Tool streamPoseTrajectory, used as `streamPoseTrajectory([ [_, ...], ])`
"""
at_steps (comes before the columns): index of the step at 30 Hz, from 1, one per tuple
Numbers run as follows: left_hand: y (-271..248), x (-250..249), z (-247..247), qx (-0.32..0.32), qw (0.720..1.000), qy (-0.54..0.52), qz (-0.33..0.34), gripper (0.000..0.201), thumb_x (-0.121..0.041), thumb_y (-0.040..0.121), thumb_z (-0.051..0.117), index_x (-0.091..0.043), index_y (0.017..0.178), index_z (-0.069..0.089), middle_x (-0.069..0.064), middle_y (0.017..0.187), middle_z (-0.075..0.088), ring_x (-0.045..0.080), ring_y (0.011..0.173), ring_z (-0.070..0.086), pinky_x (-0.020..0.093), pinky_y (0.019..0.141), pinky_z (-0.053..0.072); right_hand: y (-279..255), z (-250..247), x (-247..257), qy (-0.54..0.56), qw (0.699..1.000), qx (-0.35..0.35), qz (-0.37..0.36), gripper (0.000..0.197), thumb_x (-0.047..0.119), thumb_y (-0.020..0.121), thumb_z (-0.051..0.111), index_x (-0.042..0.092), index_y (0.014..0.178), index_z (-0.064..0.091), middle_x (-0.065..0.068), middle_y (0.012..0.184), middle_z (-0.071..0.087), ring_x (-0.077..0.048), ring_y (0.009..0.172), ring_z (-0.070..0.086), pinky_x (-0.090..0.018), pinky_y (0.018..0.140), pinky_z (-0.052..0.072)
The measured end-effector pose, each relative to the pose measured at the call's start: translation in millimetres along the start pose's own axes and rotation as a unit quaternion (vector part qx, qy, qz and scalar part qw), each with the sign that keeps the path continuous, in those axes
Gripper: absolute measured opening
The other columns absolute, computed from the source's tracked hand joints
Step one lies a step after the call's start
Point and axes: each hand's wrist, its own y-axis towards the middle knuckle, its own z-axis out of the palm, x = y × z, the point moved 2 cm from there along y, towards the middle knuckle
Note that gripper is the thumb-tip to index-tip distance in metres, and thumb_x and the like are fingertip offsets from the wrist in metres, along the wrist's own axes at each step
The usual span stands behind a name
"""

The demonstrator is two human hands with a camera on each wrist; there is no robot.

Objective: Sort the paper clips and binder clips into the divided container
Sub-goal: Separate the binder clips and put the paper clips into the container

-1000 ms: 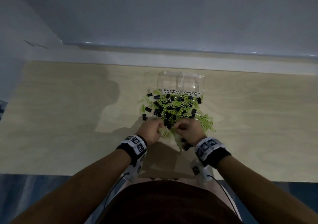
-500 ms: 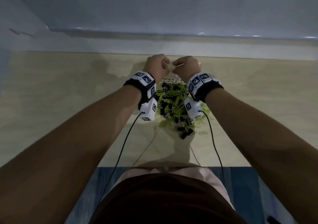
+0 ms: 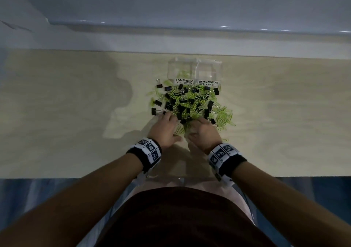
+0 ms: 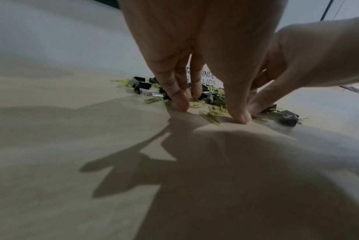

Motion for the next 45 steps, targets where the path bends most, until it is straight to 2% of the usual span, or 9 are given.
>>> streamPoseTrajectory([
  [4, 3, -3, 4, -0.036, 0.999, -0.021, -0.007, 0.053, -0.042, 0.074, 0.072, -0.009, 0.111, 0.055, 0.006, 0.118, 0.049, 0.024, 0.107, 0.047, 0.036, 0.09, 0.044, 9, 6, 2, -0.016, 0.999, -0.017, 0.048, 0.039, 0.023, 0.067, 0.075, 0.008, 0.101, 0.062, -0.009, 0.1, 0.057, -0.026, 0.092, 0.053, -0.038, 0.081, 0.051],
  [12, 3, -13, 3, -0.044, 0.998, -0.046, -0.018, 0.006, -0.007, 0.084, 0.06, -0.009, 0.089, 0.062, 0.009, 0.1, 0.06, 0.026, 0.095, 0.054, 0.037, 0.08, 0.048, 1, 2, 19, -0.006, 0.999, -0.053, -0.004, 0.021, 0.015, 0.082, 0.054, 0.001, 0.096, 0.063, -0.018, 0.091, 0.058, -0.034, 0.085, 0.055, -0.036, 0.068, 0.044],
  [18, 0, -5, 3, -0.031, 0.995, 0.094, 0.027, 0.03, 0.01, 0.082, 0.045, 0.0, 0.11, 0.049, 0.018, 0.115, 0.051, 0.031, 0.108, 0.045, 0.037, 0.083, 0.044, -3, 0, 8, -0.025, 0.997, -0.069, -0.025, 0.018, -0.004, 0.073, 0.064, 0.001, 0.09, 0.067, -0.018, 0.08, 0.063, -0.033, 0.071, 0.06, -0.039, 0.064, 0.054],
  [22, 3, 3, -4, -0.015, 0.991, 0.133, 0.033, 0.042, 0.014, 0.078, 0.041, 0.003, 0.118, 0.043, 0.021, 0.121, 0.047, 0.034, 0.115, 0.041, 0.039, 0.084, 0.045, -3, -15, -4, 0.069, 0.995, -0.078, 0.003, 0.015, -0.002, 0.085, 0.055, 0.004, 0.087, 0.069, -0.008, 0.081, 0.067, -0.022, 0.069, 0.06, -0.029, 0.069, 0.052],
  [27, 9, 6, -17, 0.009, 0.999, -0.015, 0.028, 0.014, 0.003, 0.089, 0.043, -0.005, 0.098, 0.05, 0.011, 0.099, 0.057, 0.026, 0.091, 0.054, 0.03, 0.071, 0.04, 3, -21, -23, 0.188, 0.968, -0.058, 0.153, 0.014, 0.004, 0.084, 0.061, 0.014, 0.086, 0.071, -0.001, 0.079, 0.069, -0.016, 0.071, 0.064, -0.025, 0.069, 0.052],
  [30, 16, -2, -36, -0.054, 0.989, -0.134, 0.005, 0.009, -0.017, 0.094, 0.05, -0.01, 0.092, 0.055, 0.002, 0.088, 0.059, 0.017, 0.079, 0.057, 0.027, 0.071, 0.046, 4, -22, -28, 0.255, 0.948, -0.064, 0.18, 0.019, 0.0, 0.081, 0.064, 0.018, 0.075, 0.068, 0.0, 0.072, 0.068, -0.014, 0.068, 0.063, -0.027, 0.069, 0.053],
  [36, 76, -28, -107, -0.186, 0.96, -0.209, 0.005, 0.011, -0.018, 0.091, 0.054, -0.008, 0.096, 0.056, 0.002, 0.093, 0.063, 0.013, 0.081, 0.059, 0.023, 0.078, 0.05, 4, -27, -27, 0.277, 0.932, -0.067, 0.225, 0.015, 0.003, 0.08, 0.066, 0.015, 0.071, 0.069, -0.002, 0.072, 0.069, -0.015, 0.069, 0.065, -0.025, 0.064, 0.054],
  [39, 101, -36, -130, -0.2, 0.963, -0.179, 0.01, 0.014, -0.015, 0.09, 0.056, -0.007, 0.101, 0.058, 0.004, 0.102, 0.063, 0.016, 0.092, 0.06, 0.025, 0.085, 0.049, 5, -31, -25, 0.329, 0.91, -0.082, 0.24, 0.015, 0.001, 0.082, 0.065, 0.013, 0.072, 0.069, -0.001, 0.067, 0.067, -0.002, 0.052, 0.06, -0.012, 0.049, 0.047],
  [45, 61, -40, -76, -0.091, 0.978, -0.168, 0.082, 0.022, -0.021, 0.086, 0.061, -0.017, 0.107, 0.06, -0.001, 0.108, 0.061, 0.011, 0.093, 0.057, 0.029, 0.088, 0.05, 6, -42, -22, 0.412, 0.874, -0.095, 0.239, 0.006, -0.002, 0.083, 0.064, -0.001, 0.084, 0.069, -0.001, 0.059, 0.064, 0.003, 0.037, 0.051, -0.01, 0.04, 0.04],
])
